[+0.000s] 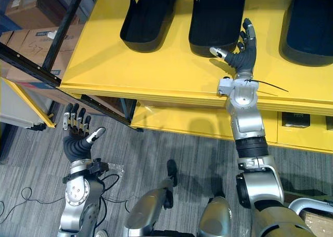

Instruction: Walk over and take plastic housings, then place them on the shelf

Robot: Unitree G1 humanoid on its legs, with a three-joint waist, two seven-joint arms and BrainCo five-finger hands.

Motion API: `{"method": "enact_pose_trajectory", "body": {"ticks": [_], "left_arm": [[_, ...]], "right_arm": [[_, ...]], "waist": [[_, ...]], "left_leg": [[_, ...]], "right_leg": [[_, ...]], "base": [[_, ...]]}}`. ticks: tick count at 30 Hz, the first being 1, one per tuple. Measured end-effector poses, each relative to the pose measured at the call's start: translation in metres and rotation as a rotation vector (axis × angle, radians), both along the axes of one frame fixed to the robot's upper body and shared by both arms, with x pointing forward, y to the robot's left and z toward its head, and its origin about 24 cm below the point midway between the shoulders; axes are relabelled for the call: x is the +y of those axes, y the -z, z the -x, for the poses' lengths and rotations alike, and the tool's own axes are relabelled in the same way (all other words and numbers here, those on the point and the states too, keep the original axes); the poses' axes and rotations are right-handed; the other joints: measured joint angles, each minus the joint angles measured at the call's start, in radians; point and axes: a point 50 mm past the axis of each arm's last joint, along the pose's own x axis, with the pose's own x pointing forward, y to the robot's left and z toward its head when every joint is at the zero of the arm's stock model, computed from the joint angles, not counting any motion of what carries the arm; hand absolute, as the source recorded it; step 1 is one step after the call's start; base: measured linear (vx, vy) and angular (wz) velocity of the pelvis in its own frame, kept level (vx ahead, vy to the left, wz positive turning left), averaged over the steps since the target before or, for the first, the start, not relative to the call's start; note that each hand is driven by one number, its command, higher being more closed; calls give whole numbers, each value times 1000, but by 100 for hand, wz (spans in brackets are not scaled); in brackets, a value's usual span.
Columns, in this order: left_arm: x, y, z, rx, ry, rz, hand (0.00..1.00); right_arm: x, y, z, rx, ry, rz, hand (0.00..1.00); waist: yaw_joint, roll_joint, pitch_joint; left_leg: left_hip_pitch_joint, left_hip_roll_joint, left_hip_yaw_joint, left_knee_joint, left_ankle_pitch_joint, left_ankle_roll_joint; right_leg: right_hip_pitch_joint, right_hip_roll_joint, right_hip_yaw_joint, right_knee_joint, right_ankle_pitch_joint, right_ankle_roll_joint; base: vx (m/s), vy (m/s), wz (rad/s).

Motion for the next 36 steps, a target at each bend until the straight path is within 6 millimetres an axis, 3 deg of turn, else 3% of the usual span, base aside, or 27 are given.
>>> {"method": "enact_pose_trajectory", "body": {"ticks": [9, 13, 18, 20, 23, 26, 30, 36], "left_arm": [[0, 1, 0, 6, 0, -3, 0], [0, 1, 0, 8, 1, -10, 0], [-1, -3, 1, -31, 8, -12, 0], [-5, -12, -1, -85, 47, -9, 0], [-16, -36, 0, -221, 113, -14, 0], [-32, -61, -7, -340, 192, -34, 0], [-37, -84, -15, -426, 222, -81, 0], [-54, -77, -17, -340, 284, -57, 0]], "right_arm": [[2, 0, 5, -25, 28, -5, 0], [5, -9, 11, -94, 63, 28, 0], [14, -20, 31, -250, 88, 34, 0], [16, -22, 43, -317, 107, 37, 0], [21, -19, 66, -402, 107, 8, 0], [23, -4, 86, -410, 85, -2, 0], [19, 22, 107, -339, 58, 21, 0], [-6, 59, 122, -199, 180, -22, 0]], "waist": [[0, -6, 4], [-1, -16, 11], [-4, -26, 12], [-8, -27, 12], [-23, -50, 1], [-32, -84, -16], [-81, -119, -36], [-108, -120, -36]], "left_leg": [[6, 3, 1, 0, -3, 3], [9, 4, 4, -1, -3, 3], [12, 5, 18, -1, -5, 6], [18, 5, 19, -1, -6, 7], [19, 6, 23, -1, -15, 11], [36, 9, 49, -1, -25, 20], [42, 12, 91, 2, -37, 32], [48, 18, 137, -3, -53, 36]], "right_leg": [[11, 5, 0, -14, 6, 1], [12, 6, 4, -14, 6, 1], [16, 8, 14, -31, 17, 6], [28, 9, 13, -45, 23, 8], [35, 12, 14, -65, 33, 10], [49, 14, 38, -95, 51, 15], [57, 18, 79, -138, 89, 26], [56, 25, 122, -195, 119, 23]], "base": [[0, 0, 0], [5, -4, -1], [24, -4, -6], [14, 3, -2], [14, 1, -3], [31, 22, -23], [19, 48, -32], [-33, 50, -22]]}}
